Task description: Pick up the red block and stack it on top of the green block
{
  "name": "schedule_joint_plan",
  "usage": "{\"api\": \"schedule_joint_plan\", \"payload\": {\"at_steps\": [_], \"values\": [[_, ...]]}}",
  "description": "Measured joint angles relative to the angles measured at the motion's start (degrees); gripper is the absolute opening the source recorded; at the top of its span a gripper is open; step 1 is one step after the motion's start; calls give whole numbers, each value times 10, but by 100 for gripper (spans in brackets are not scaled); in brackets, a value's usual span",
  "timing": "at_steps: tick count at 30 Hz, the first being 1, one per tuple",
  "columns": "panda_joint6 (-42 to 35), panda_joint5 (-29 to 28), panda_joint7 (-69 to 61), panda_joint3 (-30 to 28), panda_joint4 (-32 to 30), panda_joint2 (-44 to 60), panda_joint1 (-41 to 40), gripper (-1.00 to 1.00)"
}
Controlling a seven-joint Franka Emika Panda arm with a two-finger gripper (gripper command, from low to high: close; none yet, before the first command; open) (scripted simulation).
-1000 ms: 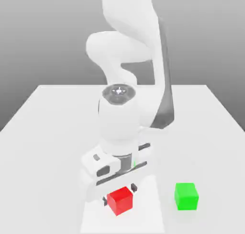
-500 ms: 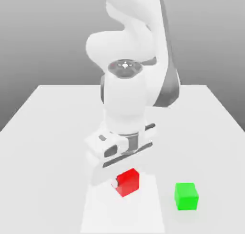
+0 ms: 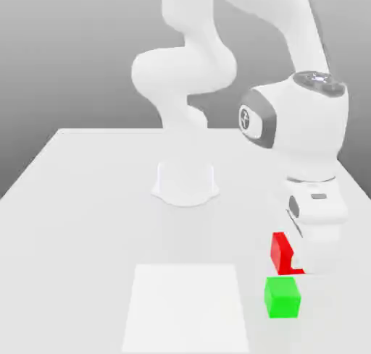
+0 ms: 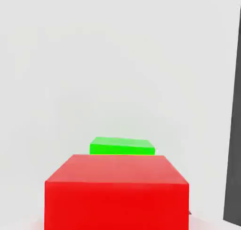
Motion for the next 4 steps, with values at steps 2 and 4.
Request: {"api": "schedule_joint_plan", "payload": {"at_steps": [2,4], "values": [[15,-1,0,0,1,16,0,100],[15,-1,0,0,1,16,0,100]]}}
